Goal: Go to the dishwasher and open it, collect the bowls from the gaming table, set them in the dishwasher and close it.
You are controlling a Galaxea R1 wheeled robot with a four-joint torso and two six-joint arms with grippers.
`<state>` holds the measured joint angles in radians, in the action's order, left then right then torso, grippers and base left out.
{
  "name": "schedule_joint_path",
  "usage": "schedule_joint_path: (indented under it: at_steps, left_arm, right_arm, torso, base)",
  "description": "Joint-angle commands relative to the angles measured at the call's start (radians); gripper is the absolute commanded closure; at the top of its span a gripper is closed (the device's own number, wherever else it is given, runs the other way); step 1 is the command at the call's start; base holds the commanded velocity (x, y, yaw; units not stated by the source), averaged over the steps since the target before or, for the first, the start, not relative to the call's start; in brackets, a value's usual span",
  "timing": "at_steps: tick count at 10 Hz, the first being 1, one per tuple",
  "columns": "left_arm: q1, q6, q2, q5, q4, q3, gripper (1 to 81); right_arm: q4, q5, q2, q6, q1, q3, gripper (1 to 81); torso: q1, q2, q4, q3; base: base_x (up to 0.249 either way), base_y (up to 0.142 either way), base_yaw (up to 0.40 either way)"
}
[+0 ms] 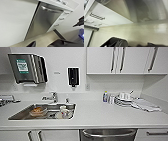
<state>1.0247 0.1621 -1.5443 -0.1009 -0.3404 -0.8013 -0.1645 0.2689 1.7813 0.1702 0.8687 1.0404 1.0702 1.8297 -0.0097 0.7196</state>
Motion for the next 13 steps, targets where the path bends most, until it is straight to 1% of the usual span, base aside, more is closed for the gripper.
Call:
schedule_joint_path:
  at_steps: [1, 2, 3, 4, 5, 6, 7, 8, 9, 10, 11, 12, 13]
  left_arm:
    - [-0.099, 0.005, 0.044, 0.003, -0.022, 0.017, 1.0]
    - [-0.113, 0.007, 0.044, 0.004, -0.019, 0.017, 1.0]
    - [-0.123, 0.008, 0.042, 0.006, -0.017, 0.017, 1.0]
    - [-0.123, 0.010, 0.041, 0.004, -0.014, 0.017, 1.0]
    - [-0.123, 0.023, 0.041, 0.004, -0.015, 0.016, 1.0]
    - [-0.123, 0.054, 0.041, 0.003, -0.017, 0.013, 1.0]
    - [-0.123, 0.062, 0.041, 0.001, -0.020, 0.010, 1.0]
    - [-0.125, 0.063, 0.041, -0.005, -0.020, 0.010, 1.0]
    - [-0.125, 0.063, 0.041, -0.017, -0.022, 0.010, 1.0]
    - [-0.123, 0.063, 0.041, -0.020, -0.025, 0.010, 1.0]
    - [-0.125, 0.063, 0.042, -0.020, -0.025, 0.008, 1.0]
    - [-0.125, 0.063, 0.042, -0.020, -0.025, 0.007, 1.0]
    - [-0.125, 0.063, 0.042, -0.020, -0.025, 0.004, 1.0]
  right_arm:
    - [-0.036, 0.199, -0.004, 0.129, -0.234, -0.014, 1.0]
    - [-0.036, 0.246, 0.026, 0.173, -0.286, -0.001, 1.0]
    - [-0.036, 0.265, 0.052, 0.230, -0.318, 0.019, 1.0]
    - [-0.035, 0.266, 0.072, 0.308, -0.351, 0.041, 1.0]
    - [-0.036, 0.266, 0.081, 0.372, -0.372, 0.049, 1.0]
    - [-0.033, 0.266, 0.089, 0.464, -0.385, 0.055, 1.0]
    - [-0.024, 0.266, 0.098, 0.554, -0.397, 0.064, 1.0]
    - [-0.024, 0.266, 0.107, 0.621, -0.417, 0.088, 1.0]
    - [-0.026, 0.266, 0.117, 0.657, -0.435, 0.104, 1.0]
    - [-0.033, 0.265, 0.137, 0.709, -0.453, 0.125, 1.0]
    - [-0.032, 0.248, 0.155, 0.767, -0.464, 0.136, 1.0]
    - [-0.024, 0.212, 0.175, 0.819, -0.470, 0.150, 1.0]
    - [-0.023, 0.170, 0.189, 0.858, -0.464, 0.170, 1.0]
  torso:
    - [0.000, 0.000, 0.000, 0.000]
    - [0.000, 0.000, 0.000, 0.000]
    - [0.000, 0.000, 0.000, 0.000]
    - [0.000, 0.000, 0.000, 0.000]
    - [0.000, 0.000, 0.000, 0.000]
    - [0.000, 0.000, 0.000, 0.000]
    - [0.000, 0.000, 0.000, 0.000]
    - [0.000, 0.000, 0.000, 0.000]
    - [0.000, 0.000, 0.000, 0.000]
    - [0.000, 0.000, 0.000, 0.000]
    - [0.000, 0.000, 0.000, 0.000]
    - [0.000, 0.000, 0.000, 0.000]
    - [0.000, 0.000, 0.000, 0.001]
  base:
    - [0.000, 0.000, 0.000]
    - [0.000, 0.000, 0.000]
    - [0.000, 0.000, 0.000]
    - [0.000, 0.000, 0.000]
    - [0.000, 0.000, 0.000]
    - [0.000, 0.000, 0.000]
    - [0.000, 0.000, 0.000]
    - [0.000, 0.000, 0.000]
    - [0.000, 0.000, 0.000]
    - [0.000, 0.000, 0.000]
    - [0.000, 0.000, 0.000]
    - [0.000, 0.000, 0.000]
    - [0.000, 0.000, 0.000]
